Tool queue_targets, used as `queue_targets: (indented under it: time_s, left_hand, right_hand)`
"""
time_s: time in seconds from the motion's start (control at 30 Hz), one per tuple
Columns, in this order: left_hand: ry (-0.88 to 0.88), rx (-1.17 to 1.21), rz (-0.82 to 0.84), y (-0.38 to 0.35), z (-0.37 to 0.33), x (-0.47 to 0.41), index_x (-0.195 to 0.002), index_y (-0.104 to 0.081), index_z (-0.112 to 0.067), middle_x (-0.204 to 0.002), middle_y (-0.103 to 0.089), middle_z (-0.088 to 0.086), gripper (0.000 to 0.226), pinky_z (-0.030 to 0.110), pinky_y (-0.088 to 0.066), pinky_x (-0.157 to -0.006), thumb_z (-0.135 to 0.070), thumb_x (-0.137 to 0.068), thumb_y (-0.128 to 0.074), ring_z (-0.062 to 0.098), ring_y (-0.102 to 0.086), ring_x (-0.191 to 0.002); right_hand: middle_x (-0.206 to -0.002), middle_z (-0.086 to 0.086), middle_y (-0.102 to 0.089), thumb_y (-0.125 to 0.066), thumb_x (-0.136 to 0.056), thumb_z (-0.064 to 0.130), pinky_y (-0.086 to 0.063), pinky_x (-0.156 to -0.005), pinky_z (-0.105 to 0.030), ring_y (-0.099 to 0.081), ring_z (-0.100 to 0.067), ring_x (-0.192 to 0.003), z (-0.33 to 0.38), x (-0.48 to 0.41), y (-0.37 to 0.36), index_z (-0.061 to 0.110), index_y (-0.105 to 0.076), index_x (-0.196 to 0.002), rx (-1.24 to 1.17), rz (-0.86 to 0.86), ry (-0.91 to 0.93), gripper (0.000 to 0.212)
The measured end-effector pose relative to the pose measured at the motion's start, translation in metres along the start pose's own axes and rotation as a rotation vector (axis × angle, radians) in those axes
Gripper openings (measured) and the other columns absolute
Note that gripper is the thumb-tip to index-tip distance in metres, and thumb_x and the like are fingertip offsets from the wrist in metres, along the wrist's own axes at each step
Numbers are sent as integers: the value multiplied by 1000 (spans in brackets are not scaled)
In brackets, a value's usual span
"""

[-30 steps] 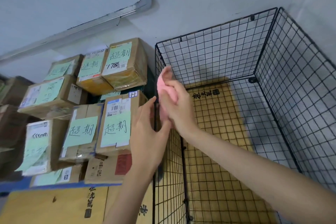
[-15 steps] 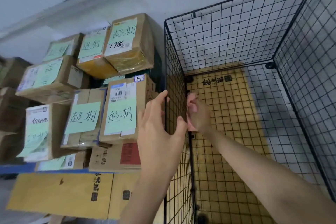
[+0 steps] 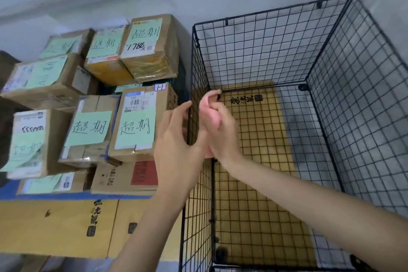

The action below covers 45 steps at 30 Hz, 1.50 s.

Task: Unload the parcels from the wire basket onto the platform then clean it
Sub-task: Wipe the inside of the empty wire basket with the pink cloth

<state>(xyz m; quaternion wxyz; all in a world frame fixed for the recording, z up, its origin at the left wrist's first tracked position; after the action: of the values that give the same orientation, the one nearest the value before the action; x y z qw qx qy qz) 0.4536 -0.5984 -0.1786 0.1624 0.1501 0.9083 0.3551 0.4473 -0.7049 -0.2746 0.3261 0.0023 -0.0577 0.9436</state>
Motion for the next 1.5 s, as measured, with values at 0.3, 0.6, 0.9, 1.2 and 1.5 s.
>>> queue_targets:
  time_s: [0.3,0.6,0.9,1.2,1.5]
  left_hand:
    - [15,5,14,5,4,18,-141,-48,-30,-127,-51,-16,56,30,-46,-91,-46,-87,-50,3,-48,-118]
    - [3,-36,80,28,12,74,-141,-47,-34,-127,-50,-21,62,32,-48,-86,-57,-83,-41,10,-48,-116]
    - [35,34,48,30,12,75,-131,-54,-29,-115,-56,-16,49,15,-37,-85,-43,-85,-44,13,-49,-109]
    - [46,-33,101,31,10,94,-141,-47,-29,-123,-52,-18,56,12,-35,-80,-42,-87,-48,12,-45,-109]
    - [48,-16,87,39,11,107,-135,-53,-23,-114,-55,-16,53,9,-33,-82,-43,-86,-47,15,-48,-103]
  right_hand:
    - [-101,-7,-62,-65,-90,21,-55,-82,-42,-62,-23,-93,7,30,-1,20,-63,-103,103,10,111,13]
    - [-103,-1,-64,-54,-98,36,-54,-89,-45,-63,-18,-98,-6,63,-2,30,-61,-108,135,-9,1,14]
    - [-114,-6,-59,-61,-93,9,-51,-90,-29,-59,-15,-106,39,79,-1,18,-57,-112,134,67,225,22]
    - [-114,8,-66,-40,-97,59,-55,-93,-44,-66,-12,-103,-152,120,13,35,-53,-123,487,128,-314,38]
    - [-110,7,-63,-22,-77,94,-49,-96,-56,-62,-26,-102,-183,114,16,47,-45,-134,408,106,-373,78]
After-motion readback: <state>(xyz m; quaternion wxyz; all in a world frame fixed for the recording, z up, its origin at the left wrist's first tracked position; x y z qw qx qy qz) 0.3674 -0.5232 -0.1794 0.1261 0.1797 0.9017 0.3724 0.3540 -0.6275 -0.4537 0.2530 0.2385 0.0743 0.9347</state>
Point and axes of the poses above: each hand's wrist, its own x-axis away from the middle knuckle, its own y-axis out of the back of the hand, z = x × y, the point moved 5 cm from there along -x, towards the middle knuckle
